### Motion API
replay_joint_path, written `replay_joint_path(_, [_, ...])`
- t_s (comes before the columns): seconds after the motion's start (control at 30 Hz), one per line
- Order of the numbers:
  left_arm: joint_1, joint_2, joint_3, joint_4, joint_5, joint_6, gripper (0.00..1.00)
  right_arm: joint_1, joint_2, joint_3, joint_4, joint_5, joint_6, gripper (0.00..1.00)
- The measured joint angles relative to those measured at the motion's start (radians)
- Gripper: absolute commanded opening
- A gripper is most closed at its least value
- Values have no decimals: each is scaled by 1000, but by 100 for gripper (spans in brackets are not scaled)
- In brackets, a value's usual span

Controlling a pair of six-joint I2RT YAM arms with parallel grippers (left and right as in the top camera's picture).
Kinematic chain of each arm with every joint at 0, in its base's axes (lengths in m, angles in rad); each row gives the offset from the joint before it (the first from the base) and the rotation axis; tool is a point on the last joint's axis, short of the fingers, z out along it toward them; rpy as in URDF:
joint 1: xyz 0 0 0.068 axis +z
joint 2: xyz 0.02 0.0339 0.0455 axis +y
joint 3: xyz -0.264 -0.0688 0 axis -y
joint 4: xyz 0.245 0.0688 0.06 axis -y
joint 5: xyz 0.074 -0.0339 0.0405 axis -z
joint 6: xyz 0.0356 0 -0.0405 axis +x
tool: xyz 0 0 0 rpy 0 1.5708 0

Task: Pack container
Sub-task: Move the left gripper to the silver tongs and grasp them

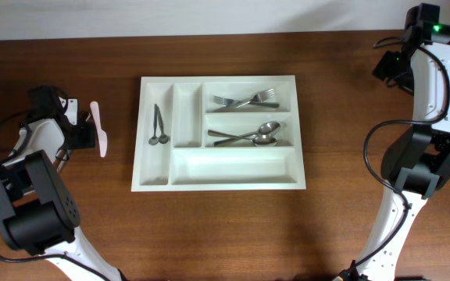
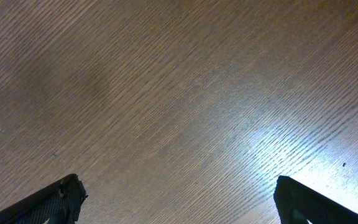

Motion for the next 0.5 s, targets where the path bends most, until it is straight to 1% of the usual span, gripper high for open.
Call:
replay_joint_path(0.03, [0, 0, 0, -2, 0, 1, 76, 0, 0, 0, 0, 0, 0, 99])
replay_joint_path(0.13, [0, 1, 1, -15, 3, 0, 69, 0, 0, 0, 0, 0, 0, 99])
replay_joint_path(0.17, [0, 1, 2, -26, 5, -2, 64, 0, 0, 0, 0, 0, 0, 99])
replay_joint_path(0.23, [0, 1, 5, -47, 13, -13, 51, 0, 0, 0, 0, 0, 1, 99])
replay_joint_path(0.3, [0, 1, 5, -61, 15, -35, 42, 0, 0, 0, 0, 0, 1, 99])
replay_joint_path(0.37, [0, 1, 6, -80, 18, -61, 36, 0, 0, 0, 0, 0, 0, 99])
replay_joint_path(0.4, [-1, 1, 6, -90, 19, -73, 31, 0, 0, 0, 0, 0, 1, 99])
replay_joint_path(0.43, [-1, 1, 8, -97, 22, -82, 16, 0, 0, 0, 0, 0, 0, 99])
replay_joint_path(0.47, [-1, 1, 8, -109, 26, -96, 7, 0, 0, 0, 0, 0, 1, 99])
replay_joint_path(0.5, [-1, 1, 9, -116, 29, -102, 2, 0, 0, 0, 0, 0, 0, 99])
